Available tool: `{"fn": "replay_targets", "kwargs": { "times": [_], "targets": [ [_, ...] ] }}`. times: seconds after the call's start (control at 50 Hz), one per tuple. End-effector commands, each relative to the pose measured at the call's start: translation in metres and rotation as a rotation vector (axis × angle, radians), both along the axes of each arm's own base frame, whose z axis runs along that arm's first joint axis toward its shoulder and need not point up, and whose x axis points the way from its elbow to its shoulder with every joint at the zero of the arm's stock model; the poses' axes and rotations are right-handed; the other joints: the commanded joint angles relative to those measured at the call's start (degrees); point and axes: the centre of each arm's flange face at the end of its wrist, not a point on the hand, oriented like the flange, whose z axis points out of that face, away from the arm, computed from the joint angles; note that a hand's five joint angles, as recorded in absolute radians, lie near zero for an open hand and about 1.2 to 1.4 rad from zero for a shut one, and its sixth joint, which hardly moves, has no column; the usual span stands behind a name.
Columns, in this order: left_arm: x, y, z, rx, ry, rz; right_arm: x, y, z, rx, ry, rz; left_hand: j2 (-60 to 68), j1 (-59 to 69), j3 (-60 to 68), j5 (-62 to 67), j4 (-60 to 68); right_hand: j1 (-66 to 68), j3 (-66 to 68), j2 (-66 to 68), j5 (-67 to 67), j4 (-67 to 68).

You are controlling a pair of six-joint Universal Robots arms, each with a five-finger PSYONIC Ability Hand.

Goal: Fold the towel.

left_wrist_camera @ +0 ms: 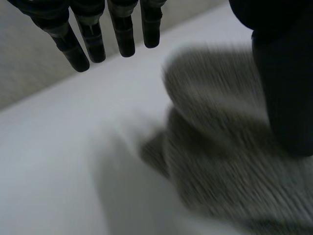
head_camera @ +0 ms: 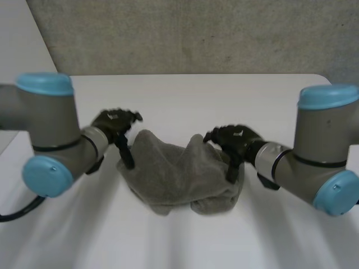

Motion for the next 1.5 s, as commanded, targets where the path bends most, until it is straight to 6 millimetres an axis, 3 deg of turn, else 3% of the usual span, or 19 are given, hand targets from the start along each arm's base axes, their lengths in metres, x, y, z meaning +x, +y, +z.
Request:
{"fn": "replay_targets", "kwargs": {
  "times": [0.02,0.08,0.12,0.22,0.34,0.48,0.54,0.66,0.8,1.06,1.16,1.22,1.26,1.28,1.32,1.34,1.44,1.48,1.5],
  "targets": [
    [-0.012,0.020,-0.024,0.050,-0.072,-0.070,-0.005,0.012,-0.020,0.076,0.030,0.015,9.08,9.41,9.79,0.11,9.11,24.19,24.36,24.30,24.16,24.29],
    [-0.014,0.028,-0.025,0.058,-0.077,-0.083,-0.007,0.020,-0.021,0.094,0.028,0.035,17.04,17.37,17.74,8.07,17.07,40.00,40.18,40.11,39.98,40.11],
    [-0.018,0.046,-0.021,0.068,-0.080,-0.113,-0.009,0.024,-0.017,0.093,0.025,0.051,43.32,43.65,44.02,34.35,43.35,47.58,47.75,47.69,47.55,47.68],
    [-0.011,0.079,-0.012,0.085,-0.098,-0.147,-0.020,0.046,0.003,0.084,0.023,0.126,49.84,50.17,50.54,40.87,49.87,61.37,61.55,61.48,61.34,61.48],
    [0.000,0.131,0.002,0.091,-0.110,-0.210,-0.050,0.061,0.017,0.088,0.089,0.157,49.17,49.50,49.88,40.20,49.20,61.39,61.56,61.50,61.36,61.49],
    [0.016,0.159,0.010,0.090,-0.107,-0.225,-0.075,0.068,0.025,0.067,0.233,0.213,47.83,48.16,48.53,38.86,47.86,57.75,57.92,57.86,57.72,57.85],
    [0.021,0.164,0.015,0.081,-0.099,-0.222,-0.082,0.063,0.036,0.048,0.240,0.192,40.31,40.64,41.01,31.34,40.34,26.11,26.28,26.22,26.08,26.22],
    [0.021,0.157,0.026,0.036,-0.073,-0.206,-0.081,0.045,0.055,0.003,0.145,0.097,-3.57,-3.24,-2.86,-12.54,-3.54,8.96,9.14,9.07,8.93,9.07],
    [0.021,0.143,0.022,0.044,-0.076,-0.177,-0.076,0.027,0.055,0.003,0.057,0.036,-3.99,-3.66,-3.28,-12.96,-3.95,8.96,9.14,9.07,8.93,9.07],
    [0.011,0.127,-0.011,0.085,-0.097,-0.179,-0.040,0.014,0.001,0.196,0.029,0.087,-3.48,-3.15,-2.78,-12.45,-3.45,7.79,7.96,7.90,7.76,7.89],
    [0.007,0.123,-0.011,0.075,-0.092,-0.180,-0.022,0.013,-0.014,0.259,-0.002,0.098,2.74,3.07,3.45,-6.23,2.77,8.44,8.62,8.55,8.42,8.55],
    [0.006,0.122,-0.009,0.067,-0.087,-0.181,-0.019,0.013,-0.014,0.262,-0.010,0.100,22.25,22.58,22.96,13.28,22.29,11.32,11.49,11.43,11.29,11.42],
    [0.004,0.121,-0.004,0.050,-0.077,-0.184,-0.016,0.013,-0.012,0.260,-0.023,0.102,47.20,47.53,47.91,38.23,47.23,29.03,29.21,29.14,29.00,29.14],
    [0.004,0.121,-0.004,0.050,-0.077,-0.184,-0.016,0.013,-0.012,0.260,-0.023,0.102,47.32,47.65,48.02,38.35,47.35,29.15,29.32,29.26,29.12,29.26],
    [0.000,0.115,0.006,0.014,-0.057,-0.184,-0.010,0.011,-0.006,0.247,-0.043,0.104,58.70,59.03,59.41,49.73,58.74,61.27,61.45,61.38,61.25,61.38],
    [0.000,0.115,0.006,0.014,-0.057,-0.184,-0.010,0.011,-0.006,0.247,-0.043,0.104,58.76,59.09,59.46,49.79,58.79,61.39,61.56,61.50,61.36,61.49],
    [-0.010,0.094,0.038,-0.100,0.002,-0.164,-0.004,-0.010,0.019,0.161,-0.106,0.074,64.28,64.61,64.99,55.31,64.32,61.39,61.56,61.50,61.36,61.49],
    [-0.019,0.076,0.079,-0.235,0.085,-0.140,-0.004,-0.033,0.059,0.002,-0.191,0.038,64.28,64.61,64.99,55.31,64.32,61.39,61.56,61.50,61.36,61.49],
    [-0.019,0.076,0.079,-0.236,0.086,-0.140,-0.004,-0.034,0.059,0.001,-0.191,0.038,64.28,64.61,64.99,55.31,64.32,61.39,61.56,61.50,61.36,61.49]
  ]
}}
